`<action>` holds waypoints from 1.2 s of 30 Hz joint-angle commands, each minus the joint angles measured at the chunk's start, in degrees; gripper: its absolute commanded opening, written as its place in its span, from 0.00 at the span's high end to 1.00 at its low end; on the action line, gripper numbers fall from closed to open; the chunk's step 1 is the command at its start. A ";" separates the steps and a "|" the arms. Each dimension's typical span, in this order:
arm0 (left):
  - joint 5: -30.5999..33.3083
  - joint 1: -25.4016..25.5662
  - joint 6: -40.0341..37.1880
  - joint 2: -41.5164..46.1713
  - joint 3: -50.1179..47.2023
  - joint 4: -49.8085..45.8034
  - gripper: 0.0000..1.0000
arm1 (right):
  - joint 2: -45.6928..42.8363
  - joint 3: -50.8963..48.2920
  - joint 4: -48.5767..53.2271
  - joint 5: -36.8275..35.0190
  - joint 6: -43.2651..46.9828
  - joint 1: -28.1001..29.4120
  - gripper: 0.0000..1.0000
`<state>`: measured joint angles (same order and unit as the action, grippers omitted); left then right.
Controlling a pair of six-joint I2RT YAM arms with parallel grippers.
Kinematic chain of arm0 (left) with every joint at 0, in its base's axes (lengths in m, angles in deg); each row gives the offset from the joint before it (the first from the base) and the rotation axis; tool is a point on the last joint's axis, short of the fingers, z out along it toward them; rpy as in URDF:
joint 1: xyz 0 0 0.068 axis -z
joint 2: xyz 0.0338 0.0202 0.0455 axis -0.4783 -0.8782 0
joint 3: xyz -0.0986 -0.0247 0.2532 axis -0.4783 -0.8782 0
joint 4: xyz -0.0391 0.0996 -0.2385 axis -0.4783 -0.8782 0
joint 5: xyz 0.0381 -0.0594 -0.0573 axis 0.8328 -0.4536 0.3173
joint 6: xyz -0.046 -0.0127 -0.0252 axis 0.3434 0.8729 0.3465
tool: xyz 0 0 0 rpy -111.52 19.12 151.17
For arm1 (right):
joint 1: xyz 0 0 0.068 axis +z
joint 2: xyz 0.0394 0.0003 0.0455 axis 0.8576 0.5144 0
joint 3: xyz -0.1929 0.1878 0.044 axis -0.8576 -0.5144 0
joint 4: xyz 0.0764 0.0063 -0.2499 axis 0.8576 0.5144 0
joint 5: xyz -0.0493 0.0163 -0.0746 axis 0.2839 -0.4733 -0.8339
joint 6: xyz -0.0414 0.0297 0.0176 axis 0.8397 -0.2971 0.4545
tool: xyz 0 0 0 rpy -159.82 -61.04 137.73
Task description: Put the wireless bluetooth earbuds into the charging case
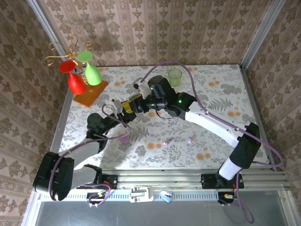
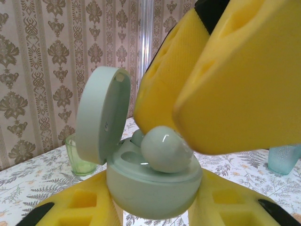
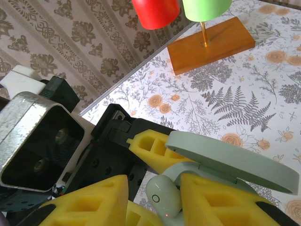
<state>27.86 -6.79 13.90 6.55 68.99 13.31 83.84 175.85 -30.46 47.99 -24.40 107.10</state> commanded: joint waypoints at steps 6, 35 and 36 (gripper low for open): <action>-0.55 0.32 -1.72 1.69 0.79 -0.37 0.78 | 1.10 2.69 2.56 -1.51 0.88 0.48 0.75; -0.52 0.37 -2.06 1.26 1.53 -0.55 0.78 | 0.08 -0.44 -0.20 -2.83 -9.39 -0.82 0.82; -0.58 0.37 -1.99 1.18 1.48 -0.48 0.78 | -0.15 -1.14 -1.71 -1.38 -10.79 -1.31 0.83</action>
<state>27.86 -6.79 12.90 6.92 68.99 10.93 84.65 176.31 -30.06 43.60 -31.64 106.85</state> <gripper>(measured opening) 0.330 0.177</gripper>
